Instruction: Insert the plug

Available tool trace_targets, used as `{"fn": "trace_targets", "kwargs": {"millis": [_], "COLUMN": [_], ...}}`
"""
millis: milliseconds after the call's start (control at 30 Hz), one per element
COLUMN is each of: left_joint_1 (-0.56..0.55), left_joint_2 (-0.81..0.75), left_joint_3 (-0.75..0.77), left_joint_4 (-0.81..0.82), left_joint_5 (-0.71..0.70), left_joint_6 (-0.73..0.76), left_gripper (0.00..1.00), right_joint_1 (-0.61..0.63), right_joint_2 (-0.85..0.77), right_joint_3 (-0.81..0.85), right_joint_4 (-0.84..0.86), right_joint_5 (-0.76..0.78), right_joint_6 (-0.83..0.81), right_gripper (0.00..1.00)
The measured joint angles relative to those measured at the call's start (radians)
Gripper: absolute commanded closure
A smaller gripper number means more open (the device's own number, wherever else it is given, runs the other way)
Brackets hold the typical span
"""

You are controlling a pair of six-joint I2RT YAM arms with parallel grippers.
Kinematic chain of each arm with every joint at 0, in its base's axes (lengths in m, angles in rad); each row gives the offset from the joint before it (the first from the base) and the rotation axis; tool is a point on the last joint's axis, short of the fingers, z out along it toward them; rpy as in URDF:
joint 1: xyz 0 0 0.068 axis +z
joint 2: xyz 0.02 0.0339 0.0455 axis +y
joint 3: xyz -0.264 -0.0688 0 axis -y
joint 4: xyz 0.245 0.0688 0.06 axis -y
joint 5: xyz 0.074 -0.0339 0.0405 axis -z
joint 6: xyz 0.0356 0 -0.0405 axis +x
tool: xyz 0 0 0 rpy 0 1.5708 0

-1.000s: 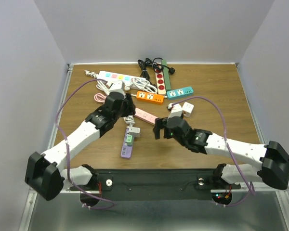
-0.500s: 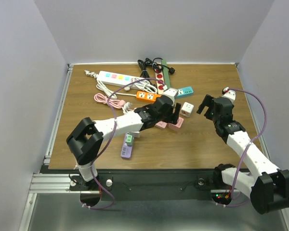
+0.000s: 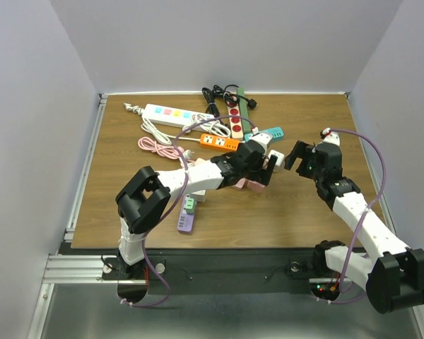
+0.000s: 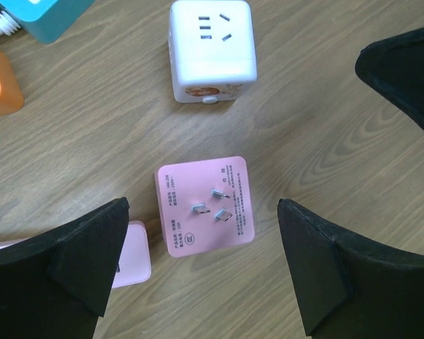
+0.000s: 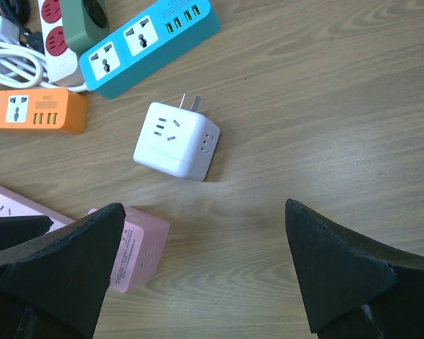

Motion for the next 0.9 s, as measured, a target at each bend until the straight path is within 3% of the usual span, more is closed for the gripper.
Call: {"fn": "trace_targets", "kwargs": {"millis": [533, 600, 633, 667, 700, 733, 800, 833, 900], "left_joint_1": [-0.007, -0.008, -0.008, -0.008, -0.008, -0.008, -0.008, -0.008, -0.007], "left_joint_2": [0.092, 0.098, 0.101, 0.105, 0.108, 0.112, 0.114, 0.114, 0.114], "left_joint_3": [0.026, 0.032, 0.034, 0.035, 0.036, 0.036, 0.039, 0.039, 0.039], "left_joint_4": [-0.04, -0.04, -0.041, -0.041, -0.04, -0.039, -0.033, -0.033, -0.032], "left_joint_5": [0.006, 0.008, 0.009, 0.014, 0.022, 0.031, 0.042, 0.049, 0.059], "left_joint_6": [0.077, 0.08, 0.081, 0.082, 0.081, 0.086, 0.087, 0.084, 0.085], "left_gripper": [0.02, 0.07, 0.12, 0.31, 0.42, 0.64, 0.89, 0.98, 1.0], "right_joint_1": [-0.012, -0.012, -0.012, -0.012, -0.012, -0.013, -0.013, -0.013, -0.013], "right_joint_2": [-0.019, -0.024, -0.026, -0.027, -0.028, -0.029, -0.029, -0.029, -0.029], "right_joint_3": [0.0, 0.0, 0.0, 0.0, 0.0, 0.0, 0.0, 0.0, 0.0], "right_joint_4": [0.0, 0.0, 0.0, 0.0, 0.0, 0.0, 0.0, 0.0, 0.0], "right_joint_5": [-0.019, -0.023, -0.027, -0.033, -0.04, -0.048, -0.063, -0.071, -0.088], "right_joint_6": [-0.002, -0.002, -0.002, -0.002, -0.002, -0.002, -0.003, -0.005, -0.009], "right_gripper": [0.0, 0.0, 0.0, 0.0, 0.0, 0.0, 0.0, 0.0, 0.0]}}
